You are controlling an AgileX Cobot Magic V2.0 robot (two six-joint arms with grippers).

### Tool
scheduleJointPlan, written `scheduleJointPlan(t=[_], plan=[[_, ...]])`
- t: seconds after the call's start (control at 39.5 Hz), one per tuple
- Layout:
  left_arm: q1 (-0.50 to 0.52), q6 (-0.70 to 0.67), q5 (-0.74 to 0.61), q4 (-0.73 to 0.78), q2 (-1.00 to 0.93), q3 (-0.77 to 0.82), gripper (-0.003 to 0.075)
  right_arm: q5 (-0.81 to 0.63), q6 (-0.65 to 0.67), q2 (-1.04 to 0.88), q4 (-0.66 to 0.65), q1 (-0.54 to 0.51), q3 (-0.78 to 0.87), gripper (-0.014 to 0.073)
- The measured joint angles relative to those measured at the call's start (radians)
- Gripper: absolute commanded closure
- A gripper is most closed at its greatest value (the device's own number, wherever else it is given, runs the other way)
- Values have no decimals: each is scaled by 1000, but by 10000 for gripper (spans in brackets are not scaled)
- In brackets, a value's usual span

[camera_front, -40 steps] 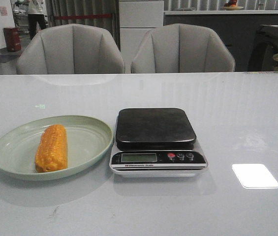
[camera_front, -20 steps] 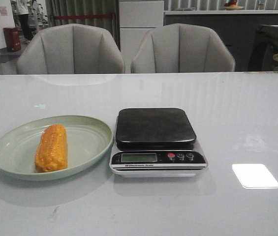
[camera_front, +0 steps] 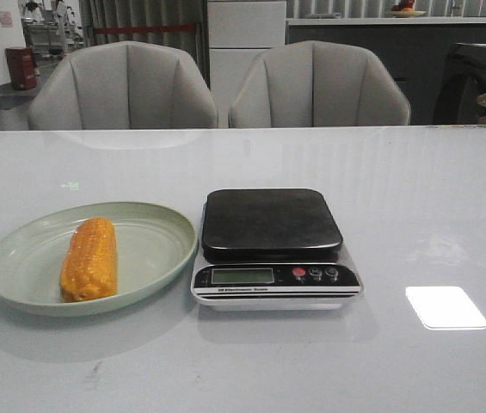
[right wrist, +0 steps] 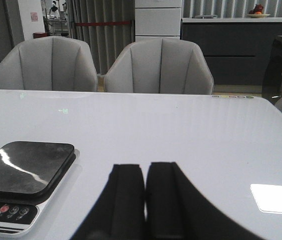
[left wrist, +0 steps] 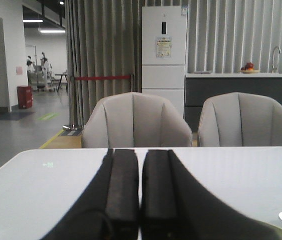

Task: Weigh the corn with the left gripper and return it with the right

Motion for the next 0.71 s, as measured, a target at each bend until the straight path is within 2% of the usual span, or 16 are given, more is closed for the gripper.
scheduleJointPlan(t=[0.2, 0.35, 0.51, 0.71], plan=[[-67, 0, 253, -30, 149, -219, 607, 0, 0, 0, 0, 0, 0, 421], [-123, 0, 427, -84, 284, -324, 607, 2, 0, 0, 0, 0, 0, 421], [-141, 0, 480, -102, 392, -331, 607, 2, 0, 0, 0, 0, 0, 421], [-141, -1, 481, -103, 497, -331, 606, 2, 0, 0, 0, 0, 0, 421]])
